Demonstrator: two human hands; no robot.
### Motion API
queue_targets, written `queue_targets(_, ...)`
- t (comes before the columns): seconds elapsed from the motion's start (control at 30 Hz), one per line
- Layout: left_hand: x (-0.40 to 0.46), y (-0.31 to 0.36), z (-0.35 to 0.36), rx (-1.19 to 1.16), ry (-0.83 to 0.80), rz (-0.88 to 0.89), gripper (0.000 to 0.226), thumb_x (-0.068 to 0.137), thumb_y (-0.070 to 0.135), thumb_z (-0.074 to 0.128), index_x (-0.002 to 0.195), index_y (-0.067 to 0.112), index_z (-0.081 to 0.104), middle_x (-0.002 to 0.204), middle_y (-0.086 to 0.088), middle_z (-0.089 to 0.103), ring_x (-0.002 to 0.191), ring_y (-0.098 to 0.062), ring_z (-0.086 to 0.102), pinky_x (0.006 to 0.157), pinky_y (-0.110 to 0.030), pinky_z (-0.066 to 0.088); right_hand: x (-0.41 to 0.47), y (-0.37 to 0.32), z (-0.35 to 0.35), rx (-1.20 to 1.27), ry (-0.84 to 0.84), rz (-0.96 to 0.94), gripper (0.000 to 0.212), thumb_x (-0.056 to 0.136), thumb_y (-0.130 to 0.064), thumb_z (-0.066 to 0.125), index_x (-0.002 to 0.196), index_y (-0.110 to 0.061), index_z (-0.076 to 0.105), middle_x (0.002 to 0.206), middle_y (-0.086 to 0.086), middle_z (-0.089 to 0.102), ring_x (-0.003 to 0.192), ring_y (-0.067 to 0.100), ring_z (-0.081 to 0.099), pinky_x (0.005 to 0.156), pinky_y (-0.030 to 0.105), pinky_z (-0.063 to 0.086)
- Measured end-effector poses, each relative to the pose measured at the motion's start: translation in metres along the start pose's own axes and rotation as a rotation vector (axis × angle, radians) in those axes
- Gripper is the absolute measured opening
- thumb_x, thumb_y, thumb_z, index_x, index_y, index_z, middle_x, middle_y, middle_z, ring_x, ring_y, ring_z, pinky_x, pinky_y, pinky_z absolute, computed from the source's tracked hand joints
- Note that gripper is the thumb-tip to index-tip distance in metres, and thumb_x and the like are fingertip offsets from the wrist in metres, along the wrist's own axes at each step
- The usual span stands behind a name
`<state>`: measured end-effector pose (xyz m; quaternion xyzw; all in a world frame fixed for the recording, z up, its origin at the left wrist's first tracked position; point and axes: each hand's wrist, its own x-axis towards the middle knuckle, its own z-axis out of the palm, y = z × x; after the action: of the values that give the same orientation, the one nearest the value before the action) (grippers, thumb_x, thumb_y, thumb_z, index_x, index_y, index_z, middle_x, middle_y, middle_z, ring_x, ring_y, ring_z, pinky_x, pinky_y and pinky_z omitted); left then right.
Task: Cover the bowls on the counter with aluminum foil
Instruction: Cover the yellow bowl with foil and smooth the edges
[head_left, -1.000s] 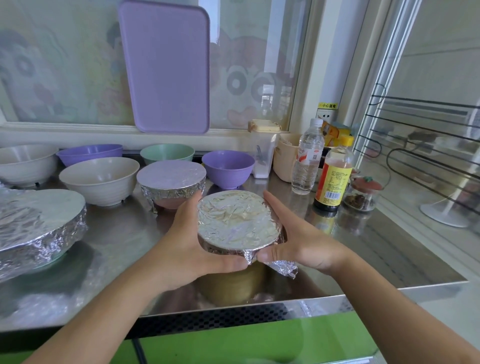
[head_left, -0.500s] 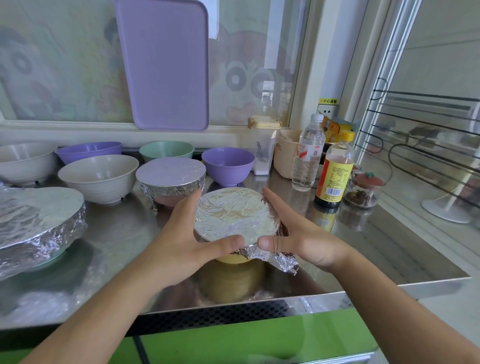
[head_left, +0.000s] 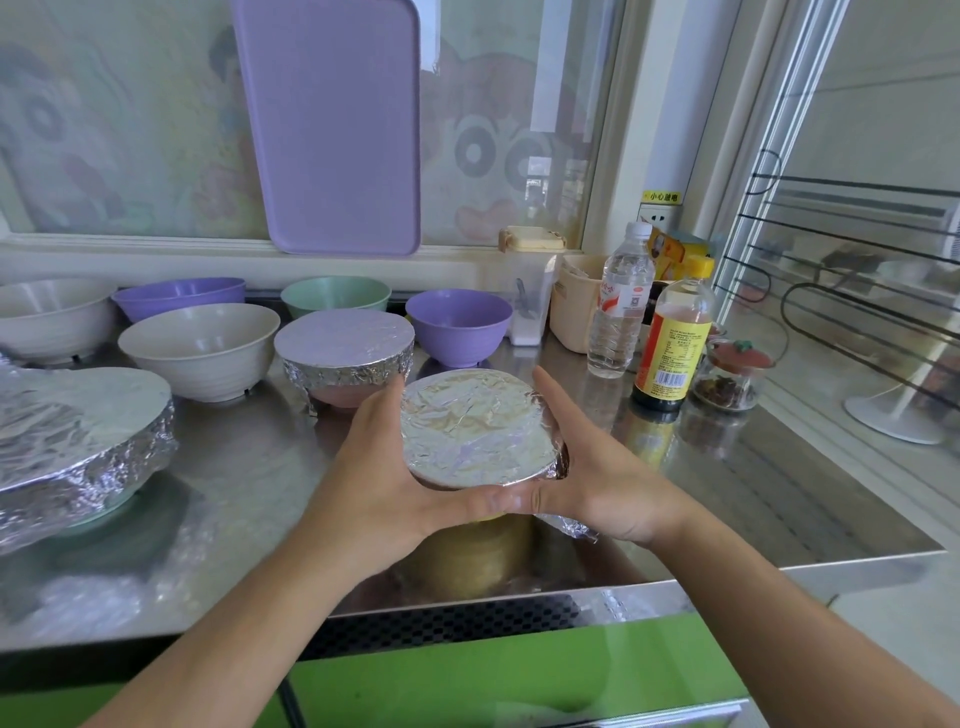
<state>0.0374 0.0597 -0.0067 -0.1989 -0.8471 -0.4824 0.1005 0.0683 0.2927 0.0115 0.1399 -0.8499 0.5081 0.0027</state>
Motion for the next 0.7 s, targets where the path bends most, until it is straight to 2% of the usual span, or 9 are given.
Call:
queue_targets(0.1, -0.001, -0.002, 0.004, -0.007, 0.021, 0.019, 0.135, 0.038, 0.069, 0.094, 0.148, 0.048, 0.02, 0.127, 0.042, 0.029, 0.111, 0.044, 0.02, 0.086, 0.013, 0.02, 0.004, 0.013, 0.003, 0.007, 0.017, 0.037, 0.134, 0.074, -0.021, 0.096, 0.166, -0.035, 0.0, 0.123, -0.062, 0.046, 0.127, -0.03, 0.042, 0.109, 0.006, 0.039)
queue_targets(0.2, -0.001, -0.006, 0.006, -0.033, 0.025, 0.004, 0.155, 0.035, 0.069, 0.097, 0.164, 0.034, 0.017, 0.144, 0.03, 0.03, 0.121, 0.029, 0.029, 0.091, 0.01, 0.021, 0.008, 0.025, 0.003, 0.03, 0.019, 0.075, 0.146, 0.072, -0.022, 0.098, 0.168, -0.032, -0.011, 0.132, -0.056, 0.045, 0.131, -0.028, 0.039, 0.106, 0.004, 0.038)
queue_targets(0.33, 0.001, -0.011, 0.006, -0.074, 0.017, 0.008, 0.154, 0.034, 0.072, 0.097, 0.162, 0.037, 0.019, 0.153, 0.023, 0.034, 0.137, 0.014, 0.035, 0.112, -0.013, 0.033, 0.0, 0.029, -0.005, 0.075, -0.036, 0.062, 0.138, 0.075, -0.029, 0.096, 0.167, -0.04, -0.006, 0.142, -0.055, 0.04, 0.137, -0.025, 0.035, 0.111, 0.01, 0.036)
queue_targets(0.43, 0.001, -0.011, 0.004, -0.089, 0.005, 0.014, 0.152, 0.035, 0.071, 0.098, 0.161, 0.04, 0.018, 0.15, 0.026, 0.034, 0.131, 0.022, 0.035, 0.104, -0.004, 0.029, 0.019, 0.023, -0.011, 0.201, -0.03, 0.09, 0.13, 0.066, -0.07, 0.086, 0.168, -0.037, 0.012, 0.167, -0.022, 0.034, 0.153, 0.0, 0.032, 0.126, 0.038, 0.028)
queue_targets(0.5, 0.002, -0.012, 0.003, -0.08, 0.006, 0.01, 0.157, 0.033, 0.075, 0.096, 0.163, 0.039, 0.015, 0.155, 0.022, 0.033, 0.139, 0.01, 0.036, 0.114, -0.018, 0.031, 0.037, 0.017, -0.016, 0.197, 0.065, 0.138, 0.139, 0.05, -0.094, 0.075, 0.165, -0.034, 0.026, 0.166, -0.012, 0.039, 0.15, 0.007, 0.039, 0.126, 0.046, 0.029)
queue_targets(0.53, 0.001, -0.013, 0.003, -0.076, 0.006, 0.007, 0.158, 0.033, 0.077, 0.095, 0.163, 0.039, 0.014, 0.157, 0.021, 0.033, 0.141, 0.007, 0.036, 0.117, -0.023, 0.032, 0.043, 0.011, -0.019, 0.158, 0.081, 0.129, 0.122, 0.058, -0.095, 0.069, 0.16, -0.038, 0.035, 0.162, -0.018, 0.044, 0.145, 0.002, 0.043, 0.124, 0.04, 0.033)
queue_targets(0.6, 0.001, -0.012, 0.002, -0.076, -0.001, 0.001, 0.158, 0.034, 0.077, 0.095, 0.163, 0.04, 0.013, 0.158, 0.022, 0.031, 0.143, 0.006, 0.034, 0.118, -0.026, 0.031, 0.049, -0.009, -0.015, 0.102, 0.097, 0.076, 0.058, 0.097, -0.069, 0.056, 0.149, -0.044, 0.05, 0.145, -0.036, 0.053, 0.134, -0.01, 0.049, 0.106, 0.021, 0.044)
queue_targets(0.63, 0.001, -0.013, 0.002, -0.077, -0.005, 0.001, 0.157, 0.035, 0.076, 0.096, 0.163, 0.041, 0.012, 0.157, 0.023, 0.03, 0.143, 0.007, 0.033, 0.117, -0.024, 0.03, 0.051, -0.012, -0.014, 0.087, 0.081, 0.074, 0.047, 0.104, -0.059, 0.051, 0.149, -0.044, 0.051, 0.146, -0.033, 0.054, 0.134, -0.007, 0.051, 0.097, 0.02, 0.046)
queue_targets(0.7, 0.0, -0.013, 0.001, -0.083, -0.01, 0.008, 0.156, 0.036, 0.074, 0.097, 0.163, 0.041, 0.011, 0.156, 0.024, 0.029, 0.141, 0.01, 0.032, 0.113, -0.019, 0.028, 0.056, -0.013, -0.01, 0.001, 0.079, 0.081, 0.05, 0.106, -0.057, 0.05, 0.148, -0.029, 0.057, 0.151, -0.009, 0.059, 0.134, 0.013, 0.058, 0.102, 0.032, 0.048)
